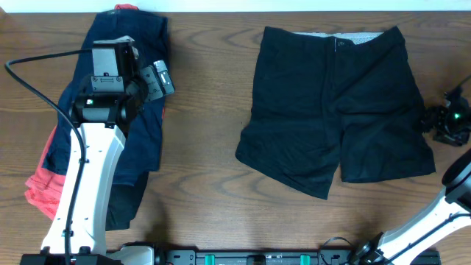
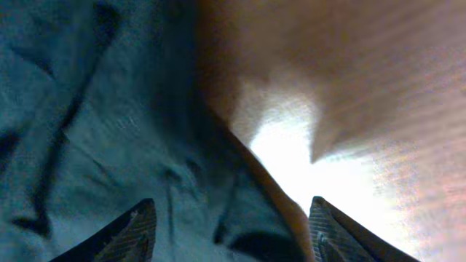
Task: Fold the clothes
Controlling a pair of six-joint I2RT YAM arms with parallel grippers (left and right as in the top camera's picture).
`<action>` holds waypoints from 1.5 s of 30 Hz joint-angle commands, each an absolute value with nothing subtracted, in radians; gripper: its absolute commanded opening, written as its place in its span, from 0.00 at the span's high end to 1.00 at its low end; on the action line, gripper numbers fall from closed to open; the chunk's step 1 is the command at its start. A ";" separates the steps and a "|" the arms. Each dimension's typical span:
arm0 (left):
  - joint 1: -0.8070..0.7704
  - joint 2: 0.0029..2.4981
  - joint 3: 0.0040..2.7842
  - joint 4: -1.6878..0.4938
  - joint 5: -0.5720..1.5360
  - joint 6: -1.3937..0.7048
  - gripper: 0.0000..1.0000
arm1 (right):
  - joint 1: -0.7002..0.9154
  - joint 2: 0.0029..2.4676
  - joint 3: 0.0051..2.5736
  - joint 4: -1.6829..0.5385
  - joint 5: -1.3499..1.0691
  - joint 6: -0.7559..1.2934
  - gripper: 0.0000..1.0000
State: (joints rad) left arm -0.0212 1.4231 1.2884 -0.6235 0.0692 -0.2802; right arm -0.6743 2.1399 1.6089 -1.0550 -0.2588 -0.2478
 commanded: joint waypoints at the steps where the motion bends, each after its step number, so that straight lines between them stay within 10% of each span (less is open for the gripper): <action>1: -0.018 1.425 1.277 -0.624 0.071 -0.263 0.01 | -0.680 2.132 1.613 -1.074 -0.292 -0.300 0.39; 28: -0.018 1.425 1.276 -0.632 0.071 -0.210 0.01 | -0.682 2.132 1.567 -1.056 -0.057 -0.214 0.48; 45: -0.018 1.428 1.276 -0.624 0.070 -0.210 0.01 | -0.680 2.132 1.525 -1.074 -0.170 -0.221 0.82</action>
